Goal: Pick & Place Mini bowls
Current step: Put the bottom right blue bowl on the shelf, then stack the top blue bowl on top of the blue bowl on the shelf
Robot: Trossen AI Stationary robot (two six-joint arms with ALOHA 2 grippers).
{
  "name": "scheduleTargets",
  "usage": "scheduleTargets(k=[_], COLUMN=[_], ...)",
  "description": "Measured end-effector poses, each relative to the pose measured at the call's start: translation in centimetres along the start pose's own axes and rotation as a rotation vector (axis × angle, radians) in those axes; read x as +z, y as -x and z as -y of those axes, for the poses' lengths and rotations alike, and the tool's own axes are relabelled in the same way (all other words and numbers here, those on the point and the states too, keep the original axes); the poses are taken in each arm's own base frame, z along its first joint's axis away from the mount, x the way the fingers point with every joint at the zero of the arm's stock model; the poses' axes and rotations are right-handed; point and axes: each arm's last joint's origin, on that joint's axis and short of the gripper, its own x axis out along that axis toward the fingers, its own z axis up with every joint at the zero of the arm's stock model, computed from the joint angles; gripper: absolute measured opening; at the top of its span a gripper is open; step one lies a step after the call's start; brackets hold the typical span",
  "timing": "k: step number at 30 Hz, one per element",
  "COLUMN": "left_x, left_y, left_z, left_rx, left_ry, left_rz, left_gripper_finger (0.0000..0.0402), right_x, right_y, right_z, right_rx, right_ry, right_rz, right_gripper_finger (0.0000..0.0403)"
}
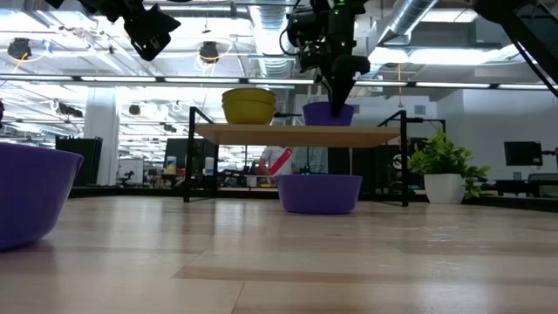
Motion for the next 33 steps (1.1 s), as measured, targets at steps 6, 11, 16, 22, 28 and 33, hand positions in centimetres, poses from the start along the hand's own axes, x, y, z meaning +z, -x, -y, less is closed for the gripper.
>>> scheduleTargets(k=[6,11,16,22,28,33], left_x=[0.0,0.0,0.0,0.0,0.0,0.0], left_y=[0.0,0.0,0.0,0.0,0.0,0.0], left_z=[0.0,0.0,0.0,0.0,0.0,0.0], left_rx=[0.0,0.0,0.0,0.0,0.0,0.0], left_ry=[0.0,0.0,0.0,0.0,0.0,0.0], left_rz=[0.0,0.0,0.0,0.0,0.0,0.0], left_gripper_finger=[0.0192,0.0192,0.0192,0.0192,0.0192,0.0192], right_x=[0.2,0.2,0.2,0.3,0.3,0.2], right_y=[-0.9,-1.1,-1.1,-1.1,-1.1,-0.6], right_z=[-0.1,-0.1,-0.1,0.0,-0.1,-0.1], right_rx=[0.036,0.043,0.045,0.045,0.047,0.043], right_ry=[0.006,-0.001,-0.001,-0.044,-0.06,-0.06], right_rz=[-0.031,-0.04,-0.037,-0.032,-0.035,-0.03], right_gripper_finger=[0.0,0.0,0.0,0.0022,0.0071,0.0108])
